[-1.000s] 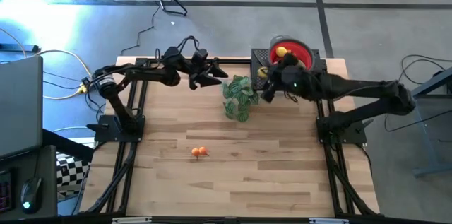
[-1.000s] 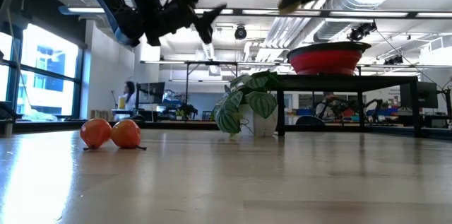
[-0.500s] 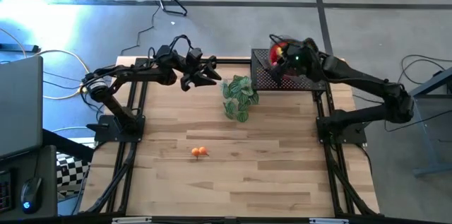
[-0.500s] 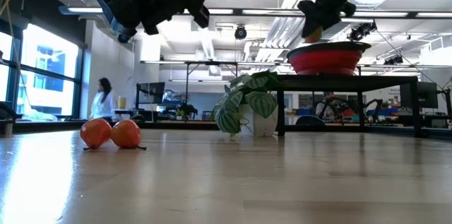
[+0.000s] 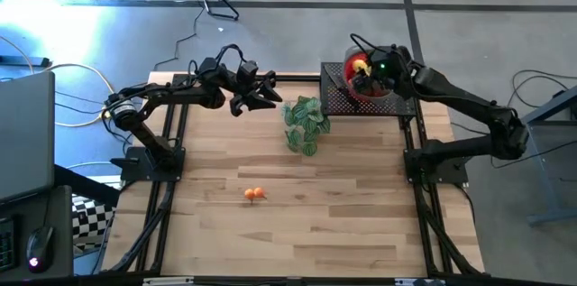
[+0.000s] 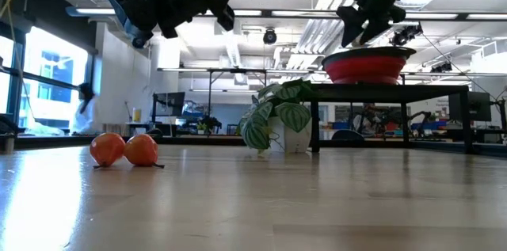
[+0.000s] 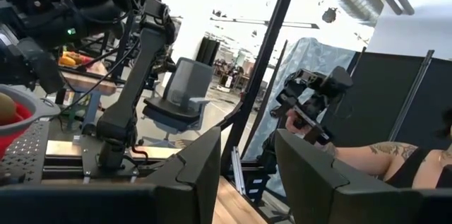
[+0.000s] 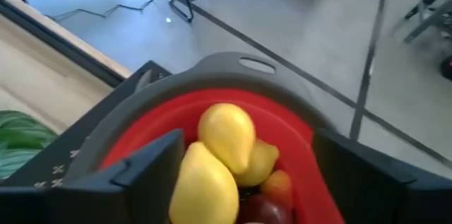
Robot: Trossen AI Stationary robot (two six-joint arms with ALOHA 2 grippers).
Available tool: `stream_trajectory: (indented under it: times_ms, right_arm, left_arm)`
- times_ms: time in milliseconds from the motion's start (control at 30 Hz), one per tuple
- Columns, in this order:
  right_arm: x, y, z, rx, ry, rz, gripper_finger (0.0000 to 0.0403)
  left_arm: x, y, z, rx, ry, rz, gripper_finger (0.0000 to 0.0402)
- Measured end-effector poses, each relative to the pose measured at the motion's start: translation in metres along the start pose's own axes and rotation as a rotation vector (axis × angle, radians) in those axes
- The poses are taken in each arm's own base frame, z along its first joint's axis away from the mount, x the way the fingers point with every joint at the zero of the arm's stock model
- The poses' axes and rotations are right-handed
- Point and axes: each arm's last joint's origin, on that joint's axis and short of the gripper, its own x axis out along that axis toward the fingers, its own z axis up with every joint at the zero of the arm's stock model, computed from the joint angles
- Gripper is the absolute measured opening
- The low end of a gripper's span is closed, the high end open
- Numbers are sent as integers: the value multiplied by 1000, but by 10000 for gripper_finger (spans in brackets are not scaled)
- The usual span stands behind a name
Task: Pick & Place Fruit
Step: Put the orange pear into the red colander
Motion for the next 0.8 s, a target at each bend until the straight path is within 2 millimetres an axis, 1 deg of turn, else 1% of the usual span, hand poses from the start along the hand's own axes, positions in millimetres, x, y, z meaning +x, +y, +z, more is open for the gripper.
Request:
stream_trajectory:
  times_ms: [67, 133, 200, 267, 400, 533, 667, 800]
  right_arm:
    - [0, 0, 0, -8, -3, -10, 331]
    - [-1, 1, 0, -17, -8, -13, 348]
    - [-5, 0, 1, -11, -23, -5, 353]
    - [-12, 0, 3, -6, -53, 11, 348]
    - [-33, 4, 5, 1, -131, 87, 315]
    - [-53, 13, 8, 0, -206, 297, 269]
    - [-62, 25, 8, -29, -220, 500, 225]
    - [-66, 36, 5, -71, -204, 651, 186]
  left_arm:
    - [0, 0, 0, -1, 0, 0, 131]
    - [0, 0, 0, 0, 0, 0, 131]
    - [0, -1, 1, 2, -1, -1, 131]
    - [0, -4, 4, 15, -6, -5, 131]
    - [-2, -15, 9, 58, -26, 3, 131]
    - [-10, -31, 5, 101, -41, 24, 131]
    - [-19, -46, -5, 90, -54, 51, 131]
    - [-30, -63, -19, 68, -51, 69, 131]
